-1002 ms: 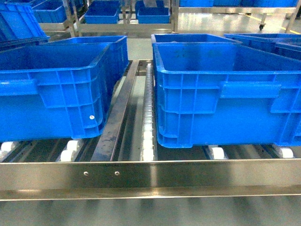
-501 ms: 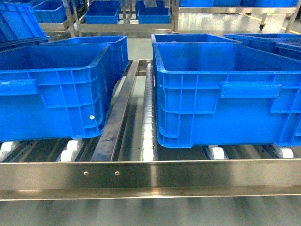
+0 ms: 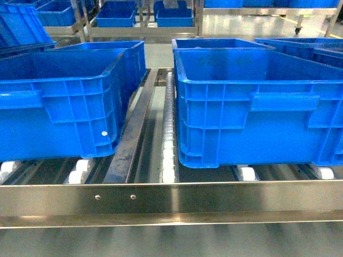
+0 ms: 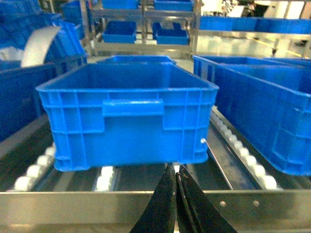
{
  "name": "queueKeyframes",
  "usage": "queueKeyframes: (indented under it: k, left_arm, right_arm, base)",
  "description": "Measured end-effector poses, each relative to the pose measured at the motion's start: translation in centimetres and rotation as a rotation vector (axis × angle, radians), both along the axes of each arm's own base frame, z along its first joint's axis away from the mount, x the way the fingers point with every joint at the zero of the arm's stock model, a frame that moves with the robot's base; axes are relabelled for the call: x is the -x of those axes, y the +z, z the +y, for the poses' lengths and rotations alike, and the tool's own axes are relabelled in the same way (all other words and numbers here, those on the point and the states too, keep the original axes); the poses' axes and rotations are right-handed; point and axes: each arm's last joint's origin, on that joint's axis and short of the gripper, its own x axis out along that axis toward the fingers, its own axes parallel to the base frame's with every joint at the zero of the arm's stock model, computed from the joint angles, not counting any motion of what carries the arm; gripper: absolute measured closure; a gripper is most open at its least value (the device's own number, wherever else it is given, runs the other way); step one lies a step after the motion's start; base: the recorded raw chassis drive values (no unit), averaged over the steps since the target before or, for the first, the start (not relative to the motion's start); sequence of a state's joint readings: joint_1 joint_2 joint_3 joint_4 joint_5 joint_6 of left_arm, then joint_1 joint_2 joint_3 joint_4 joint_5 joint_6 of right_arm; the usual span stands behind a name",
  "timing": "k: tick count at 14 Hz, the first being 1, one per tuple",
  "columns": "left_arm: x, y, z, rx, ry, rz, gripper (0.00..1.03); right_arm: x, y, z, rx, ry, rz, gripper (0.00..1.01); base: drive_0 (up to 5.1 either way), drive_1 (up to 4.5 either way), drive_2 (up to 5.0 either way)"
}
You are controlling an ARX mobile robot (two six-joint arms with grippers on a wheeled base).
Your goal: Sort blue parts and orange caps into right shelf containers
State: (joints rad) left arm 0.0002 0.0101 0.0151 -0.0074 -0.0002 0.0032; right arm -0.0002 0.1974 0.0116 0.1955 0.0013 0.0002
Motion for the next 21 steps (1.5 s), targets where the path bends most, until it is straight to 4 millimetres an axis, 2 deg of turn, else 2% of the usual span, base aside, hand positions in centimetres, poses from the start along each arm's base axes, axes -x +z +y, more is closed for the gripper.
queueKeyframes:
  k: [3, 4, 8, 15, 16, 17, 21]
  left_arm:
    - [0.0, 0.0, 0.0, 0.000, 0.003, -0.003, 1.01]
    - [0.0, 0.0, 0.0, 0.000, -0.001, -0.004, 1.01]
    - [0.0, 0.0, 0.0, 0.002, 0.000, -0.003, 1.00]
    - [0.0, 0.0, 0.0, 0.002, 0.000, -0.003, 0.09]
    - [0.0, 0.0, 0.0, 0.000, 0.000, -0.003, 0.03]
    - [0.0, 0.0, 0.0, 0.001, 0.000, -0.003, 0.05]
    - [0.0, 0.0, 0.0, 0.001, 0.000, -0.003, 0.05]
  right_arm:
    - [1.0, -0.6, 0.0, 0.000, 0.003, 0.045, 0.99]
    - [1.3, 0.0, 0.0, 0.000, 0.002, -0.018, 0.99]
    - [1.2, -0.3, 0.0, 0.000, 0.001, 0.007, 0.99]
    - [1.2, -0.3, 0.0, 0.000, 0.001, 0.007, 0.08]
    - [1.2, -0.3, 0.0, 0.000, 0.001, 0.007, 0.01]
    - [1.2, -0.3, 0.0, 0.000, 0.001, 0.007, 0.04]
    - [1.2, -0.3, 0.0, 0.000, 0.001, 0.007, 0.03]
  base:
    - [0.0, 0.00, 0.0]
    - [0.0, 0.00, 0.0]
    - [0.0, 0.00, 0.0]
    - [0.0, 0.00, 0.0]
    - [0.0, 0.00, 0.0]
    - [0.0, 0.00, 0.0]
    - [0.0, 0.00, 0.0]
